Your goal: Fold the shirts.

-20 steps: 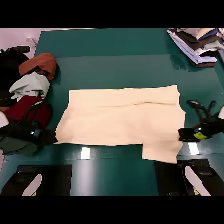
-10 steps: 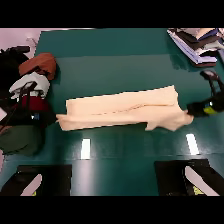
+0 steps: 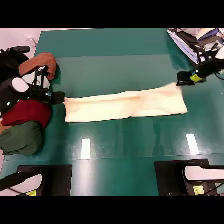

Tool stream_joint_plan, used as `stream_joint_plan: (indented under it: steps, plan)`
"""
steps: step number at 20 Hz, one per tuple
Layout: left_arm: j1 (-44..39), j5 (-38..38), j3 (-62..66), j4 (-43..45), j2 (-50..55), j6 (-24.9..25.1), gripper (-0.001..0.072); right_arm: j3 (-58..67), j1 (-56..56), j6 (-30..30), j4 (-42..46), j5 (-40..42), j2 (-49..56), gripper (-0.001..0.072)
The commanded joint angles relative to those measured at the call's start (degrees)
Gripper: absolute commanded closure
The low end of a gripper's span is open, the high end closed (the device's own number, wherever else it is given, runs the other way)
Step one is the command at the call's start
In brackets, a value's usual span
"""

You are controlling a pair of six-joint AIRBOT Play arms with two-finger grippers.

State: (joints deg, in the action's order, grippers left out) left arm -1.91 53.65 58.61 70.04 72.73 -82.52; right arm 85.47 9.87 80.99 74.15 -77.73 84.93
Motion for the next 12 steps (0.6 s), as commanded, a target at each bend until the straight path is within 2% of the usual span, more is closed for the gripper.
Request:
stream_joint_plan:
  steps: [1, 2, 6, 8, 9, 10, 11, 12]
  plan:
    - [-0.1, -2.0, 5.3, -0.7, 4.8, 0.1, 0.0137, 7.4, 0.2, 0.0, -8.6, 0.6, 7.0, 0.0399]
    - [-0.1, -1.1, 7.0, -0.5, 4.8, 0.2, 0.0176, 8.8, 0.6, -0.1, -10.0, 0.5, 7.6, 0.0399]
    - [-0.1, 6.3, 14.0, -2.6, 4.8, 0.1, 0.019, 9.9, 4.8, -4.5, -11.0, -3.0, 7.7, 0.0399]
    - [-0.1, 7.5, 15.2, -6.9, 4.8, 1.1, 0.0675, 7.4, 8.9, -7.1, -12.8, -5.6, 7.7, 0.0397]
    - [-0.3, 7.5, 15.3, -9.8, 4.8, 2.1, 0.0682, 5.6, 11.2, -8.2, -14.1, -6.8, 7.7, 0.0326]
    - [-1.2, 7.4, 15.3, -11.4, 4.8, 2.0, 0.0682, 3.4, 14.0, -8.6, -15.3, -7.2, 7.7, 0.0117]
    - [-2.6, 7.4, 15.3, -12.3, 4.9, 2.0, 0.0682, 1.4, 16.2, -9.4, -16.5, -7.4, 8.0, 0.0019]
    - [-4.7, 6.9, 15.2, -12.2, 4.9, 2.0, 0.0682, -0.7, 18.5, -10.5, -17.9, -7.1, 8.4, 0.0017]
